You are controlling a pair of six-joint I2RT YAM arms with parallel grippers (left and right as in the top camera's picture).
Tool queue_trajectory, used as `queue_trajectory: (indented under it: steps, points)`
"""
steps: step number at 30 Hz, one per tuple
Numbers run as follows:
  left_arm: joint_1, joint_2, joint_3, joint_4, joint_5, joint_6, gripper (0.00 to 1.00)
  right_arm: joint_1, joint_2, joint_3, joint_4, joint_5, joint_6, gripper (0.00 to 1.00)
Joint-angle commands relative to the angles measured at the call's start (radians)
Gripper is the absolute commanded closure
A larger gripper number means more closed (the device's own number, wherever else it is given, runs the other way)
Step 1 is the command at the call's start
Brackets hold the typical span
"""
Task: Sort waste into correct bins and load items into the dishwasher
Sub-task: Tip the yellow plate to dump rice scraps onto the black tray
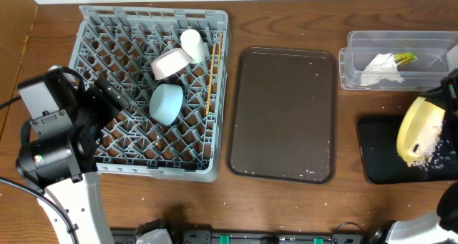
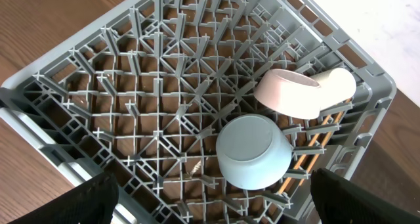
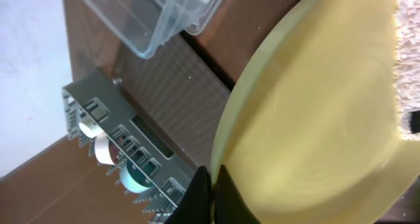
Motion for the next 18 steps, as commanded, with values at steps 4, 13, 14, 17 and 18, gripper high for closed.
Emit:
queue_trajectory:
  steps: [4,13,14,17,18]
  points:
    - [0.005,0.0,0.005,-0.002,0.002,-0.009,0.05,-0.029,-0.019,0.014,0.01,-0.025,-0.028,0.99]
    - [0.005,0.0,0.005,-0.002,0.002,-0.009,0.06,-0.029,-0.02,-0.061,0.055,-0.137,-0.039,0.99]
    - [0.005,0.0,0.005,-0.002,0.002,-0.009,0.05,-0.029,-0.019,-0.079,0.068,-0.157,-0.038,0.99]
    - [0.005,0.0,0.005,-0.002,0.002,-0.009,0.05,-0.031,-0.019,-0.139,0.077,-0.262,-0.068,0.99]
    - [0.005,0.0,0.005,-0.002,0.002,-0.009,0.05,-0.034,-0.019,-0.158,0.083,-0.303,-0.08,0.99]
